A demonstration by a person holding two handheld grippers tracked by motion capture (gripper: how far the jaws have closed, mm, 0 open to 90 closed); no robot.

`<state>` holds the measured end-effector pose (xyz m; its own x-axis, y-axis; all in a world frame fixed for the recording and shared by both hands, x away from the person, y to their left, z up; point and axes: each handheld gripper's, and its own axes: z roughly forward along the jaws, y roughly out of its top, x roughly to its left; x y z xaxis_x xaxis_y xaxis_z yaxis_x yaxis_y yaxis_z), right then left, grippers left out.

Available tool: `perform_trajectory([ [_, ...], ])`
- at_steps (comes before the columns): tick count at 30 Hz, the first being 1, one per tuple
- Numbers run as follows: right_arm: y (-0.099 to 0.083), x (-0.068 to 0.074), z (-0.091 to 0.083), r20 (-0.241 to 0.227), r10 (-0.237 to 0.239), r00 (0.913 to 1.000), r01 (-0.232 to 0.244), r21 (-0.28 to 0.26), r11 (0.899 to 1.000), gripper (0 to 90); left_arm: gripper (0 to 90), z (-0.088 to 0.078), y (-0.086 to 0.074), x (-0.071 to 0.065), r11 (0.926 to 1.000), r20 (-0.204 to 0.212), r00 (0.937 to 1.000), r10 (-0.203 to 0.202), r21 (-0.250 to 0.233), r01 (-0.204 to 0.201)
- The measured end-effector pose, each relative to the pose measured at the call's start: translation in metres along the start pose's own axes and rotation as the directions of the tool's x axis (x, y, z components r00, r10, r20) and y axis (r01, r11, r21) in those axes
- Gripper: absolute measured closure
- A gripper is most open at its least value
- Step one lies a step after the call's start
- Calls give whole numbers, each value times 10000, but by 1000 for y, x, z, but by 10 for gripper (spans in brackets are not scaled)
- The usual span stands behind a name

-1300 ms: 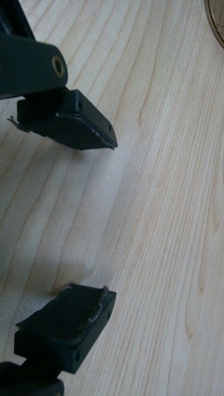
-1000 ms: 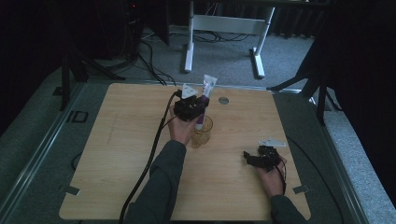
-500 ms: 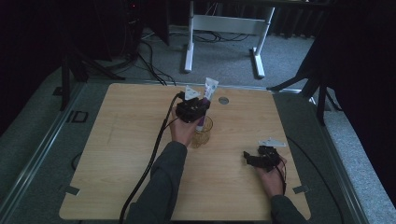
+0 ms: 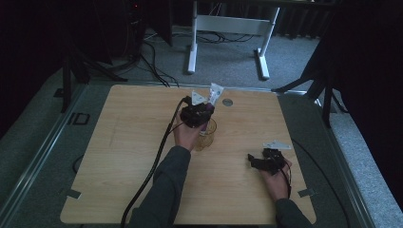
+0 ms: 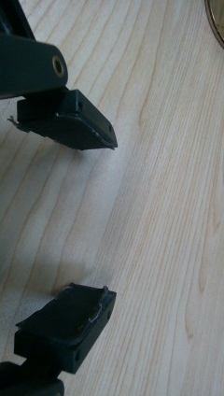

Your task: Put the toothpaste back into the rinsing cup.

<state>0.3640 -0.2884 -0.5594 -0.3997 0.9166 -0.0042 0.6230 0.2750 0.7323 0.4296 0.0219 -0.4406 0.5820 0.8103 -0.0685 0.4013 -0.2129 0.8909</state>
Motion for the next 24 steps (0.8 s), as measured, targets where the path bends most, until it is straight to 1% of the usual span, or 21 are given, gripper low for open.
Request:
perform_trajectory([
  [8,0,0,0,1,-1,10000,1,-5,10000,222,723,3,-10,1,9997,40,10000,-71,241,70],
  [10,0,0,0,-1,1,10000,-1,-3,10000,222,724,3,-12,1,9995,14,10000,-19,308,19],
  [12,0,0,0,-4,-1,10000,1,-5,10000,222,723,4,-14,0,9993,50,9999,-100,360,98],
  [15,0,0,0,-3,-3,10000,3,-2,10000,222,722,6,-17,0,9985,77,10000,-36,550,32],
  [18,0,0,0,-1,-6,10000,6,1,10000,222,721,9,-22,0,9972,73,10000,-56,749,51],
  [19,0,0,0,-1,-6,10000,6,1,10000,222,720,9,-22,0,9972,73,10000,-56,749,51],
  [24,0,0,0,-3,-9,10000,9,1,10000,222,716,14,-29,0,9935,42,9999,-94,1133,88],
])
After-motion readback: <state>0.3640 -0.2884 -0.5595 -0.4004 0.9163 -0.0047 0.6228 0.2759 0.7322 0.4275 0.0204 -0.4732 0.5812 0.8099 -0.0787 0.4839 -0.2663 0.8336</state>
